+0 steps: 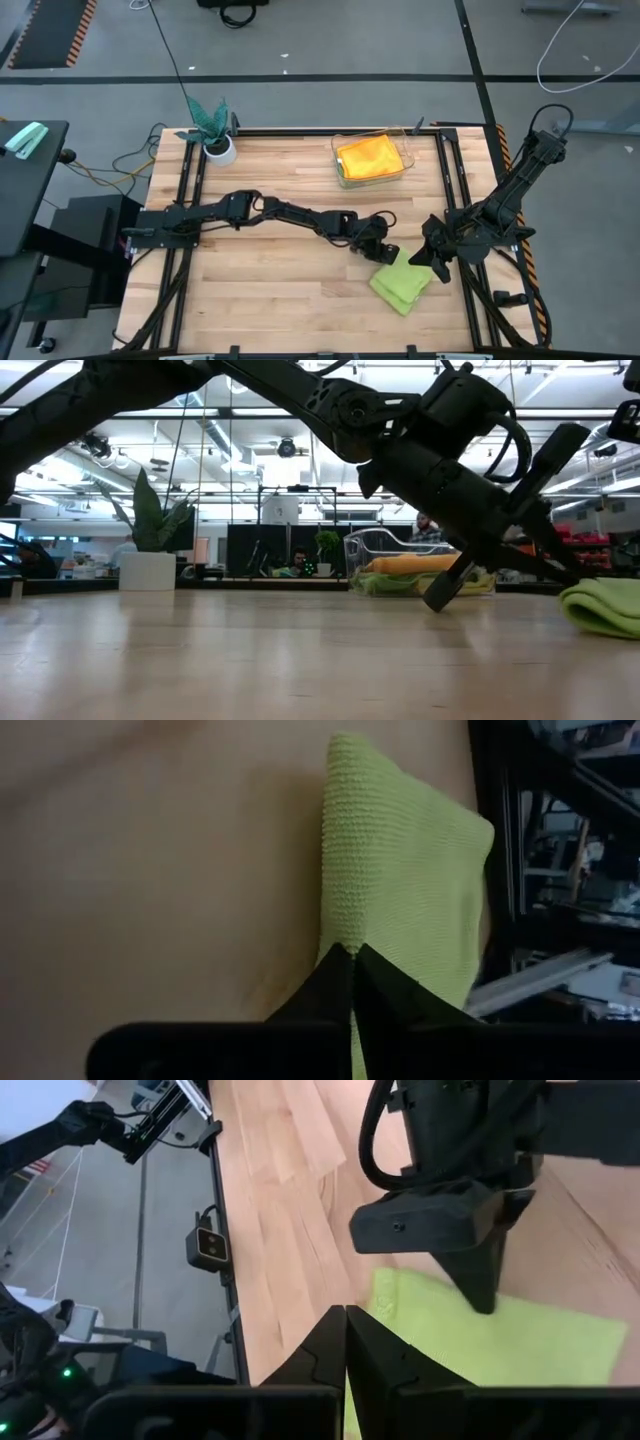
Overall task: Fold microfiber towels
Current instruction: Stack the light green towel on top of the orange towel in the transparent bin
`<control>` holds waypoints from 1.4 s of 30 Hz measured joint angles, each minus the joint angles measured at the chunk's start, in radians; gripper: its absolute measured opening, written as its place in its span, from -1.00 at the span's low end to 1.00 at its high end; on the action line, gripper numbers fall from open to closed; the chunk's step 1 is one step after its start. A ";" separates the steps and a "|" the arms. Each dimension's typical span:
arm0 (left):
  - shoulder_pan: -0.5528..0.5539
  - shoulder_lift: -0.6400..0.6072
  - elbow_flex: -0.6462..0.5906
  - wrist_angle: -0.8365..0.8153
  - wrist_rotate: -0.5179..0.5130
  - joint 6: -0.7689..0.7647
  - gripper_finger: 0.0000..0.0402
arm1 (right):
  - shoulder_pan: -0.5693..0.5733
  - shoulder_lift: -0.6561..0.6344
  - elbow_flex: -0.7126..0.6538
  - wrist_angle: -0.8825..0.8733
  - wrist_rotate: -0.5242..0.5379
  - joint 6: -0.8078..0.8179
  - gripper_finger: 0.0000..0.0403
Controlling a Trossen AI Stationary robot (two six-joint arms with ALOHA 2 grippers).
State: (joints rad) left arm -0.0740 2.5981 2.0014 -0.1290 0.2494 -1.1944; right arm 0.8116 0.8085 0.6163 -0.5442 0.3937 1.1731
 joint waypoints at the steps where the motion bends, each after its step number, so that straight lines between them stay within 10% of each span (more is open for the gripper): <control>1: 0.004 -0.001 0.000 -0.001 -0.009 0.014 -0.96 | -0.001 0.000 0.000 0.000 0.003 0.003 -0.92; 23: 0.116 -0.123 -0.006 -0.438 -0.078 0.316 -0.98 | -0.116 0.001 0.000 -0.060 0.007 0.022 -0.95; 42: 0.143 -0.122 -0.006 -0.391 0.074 0.344 -0.26 | -0.116 0.001 0.000 -0.060 0.006 0.009 -0.95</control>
State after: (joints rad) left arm 0.0692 2.4763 1.9957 -0.5198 0.3238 -0.8507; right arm 0.6956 0.8093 0.6167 -0.6044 0.4000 1.1824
